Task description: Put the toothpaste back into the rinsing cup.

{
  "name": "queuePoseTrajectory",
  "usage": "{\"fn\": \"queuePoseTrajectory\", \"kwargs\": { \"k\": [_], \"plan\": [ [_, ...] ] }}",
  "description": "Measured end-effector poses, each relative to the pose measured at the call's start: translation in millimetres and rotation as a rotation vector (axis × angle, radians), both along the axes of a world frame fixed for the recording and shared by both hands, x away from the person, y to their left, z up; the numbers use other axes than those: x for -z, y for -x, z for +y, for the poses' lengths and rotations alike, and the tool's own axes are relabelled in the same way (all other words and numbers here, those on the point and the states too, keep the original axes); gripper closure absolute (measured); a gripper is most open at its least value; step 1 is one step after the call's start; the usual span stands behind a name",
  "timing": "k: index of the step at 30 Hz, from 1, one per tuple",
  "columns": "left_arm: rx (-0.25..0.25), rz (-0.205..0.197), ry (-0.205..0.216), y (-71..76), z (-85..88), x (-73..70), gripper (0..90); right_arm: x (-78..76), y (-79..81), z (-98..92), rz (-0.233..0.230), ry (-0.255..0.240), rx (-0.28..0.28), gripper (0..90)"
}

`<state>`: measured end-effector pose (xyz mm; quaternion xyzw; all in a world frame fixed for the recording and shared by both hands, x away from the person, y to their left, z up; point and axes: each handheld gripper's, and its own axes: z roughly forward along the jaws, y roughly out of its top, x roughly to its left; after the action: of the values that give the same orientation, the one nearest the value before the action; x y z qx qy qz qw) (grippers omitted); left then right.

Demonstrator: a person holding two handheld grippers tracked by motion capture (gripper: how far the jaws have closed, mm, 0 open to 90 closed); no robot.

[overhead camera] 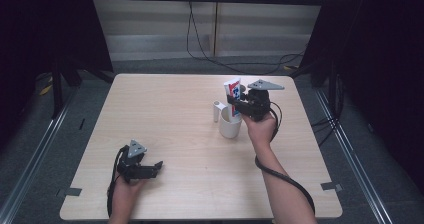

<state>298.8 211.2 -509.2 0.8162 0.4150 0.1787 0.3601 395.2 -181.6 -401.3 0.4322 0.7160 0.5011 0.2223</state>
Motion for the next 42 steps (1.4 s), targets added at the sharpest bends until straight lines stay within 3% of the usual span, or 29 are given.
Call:
{"fn": "queuePoseTrajectory", "kwargs": {
  "k": [8, 9, 10, 12, 16, 18, 19, 21, 27, 28, 29, 35, 36, 37, 42],
  "plan": [
    [-0.002, 0.0, 0.002, 0.3, -0.3, 0.1, 16.0, 7.5, 2.5, 2.5, 0.005, 0.009, -0.003, 60.1],
    [0.014, 0.004, -0.019, 0.0, 1.1, -0.7, 16.0, 8.9, 2.7, 2.4, 0.011, 0.007, -0.001, 60.0],
    [-0.002, 0.0, 0.002, 0.2, -0.3, 0.2, 16.1, 10.0, 2.9, 2.5, 0.013, 0.007, -0.002, 59.9],
    [0.013, 0.002, -0.021, 0.1, 1.0, -0.8, 16.0, 11.1, 3.7, 2.9, 0.012, 0.013, -0.002, 59.7],
    [0.015, 0.002, -0.023, 0.2, 1.0, -0.9, 16.1, 13.7, 5.0, 3.2, 0.018, 0.026, -0.001, 59.5],
    [0.013, 0.002, -0.022, 0.1, 1.0, -0.8, 16.0, 15.5, 5.7, 2.4, 0.02, 0.028, -0.003, 59.5],
    [-0.002, -0.001, 0.001, 0.3, -0.3, 0.1, 16.1, 16.4, 6.3, 1.7, 0.024, 0.024, 0.001, 59.3],
    [0.014, 0.003, -0.023, 0.1, 1.1, -0.9, 16.0, 18.2, 6.9, 0.4, 0.028, 0.019, 0.004, 58.9],
    [-0.002, -0.001, 0.001, 0.3, -0.3, 0.1, 16.0, 22.8, 7.9, 0.5, 0.039, 0.027, 0.003, 58.2],
    [0.013, 0.002, -0.02, 0.0, 1.0, -0.7, 16.0, 23.6, 8.2, 0.5, 0.04, 0.031, 0.001, 57.9],
    [-0.001, 0.0, 0.0, 0.2, -0.2, 0.1, 16.0, 24.2, 8.6, 0.8, 0.042, 0.036, 0.0, 57.7],
    [-0.002, -0.001, 0.001, 0.3, -0.3, 0.1, 16.0, 25.6, 9.6, 0.9, 0.053, 0.055, 0.002, 55.0],
    [0.016, 0.004, -0.024, -0.1, 1.4, -0.9, 16.0, 25.9, 10.0, 0.9, 0.05, 0.058, 0.004, 55.0],
    [0.0, 0.0, -0.001, -0.1, 0.1, 0.0, 16.0, 26.1, 10.2, 0.6, 0.051, 0.055, 0.001, 55.0],
    [0.001, -0.001, -0.003, -0.2, 0.3, 0.0, 16.0, 26.8, 11.3, -1.9, 0.057, 0.059, 0.003, 54.7]
  ]
}}
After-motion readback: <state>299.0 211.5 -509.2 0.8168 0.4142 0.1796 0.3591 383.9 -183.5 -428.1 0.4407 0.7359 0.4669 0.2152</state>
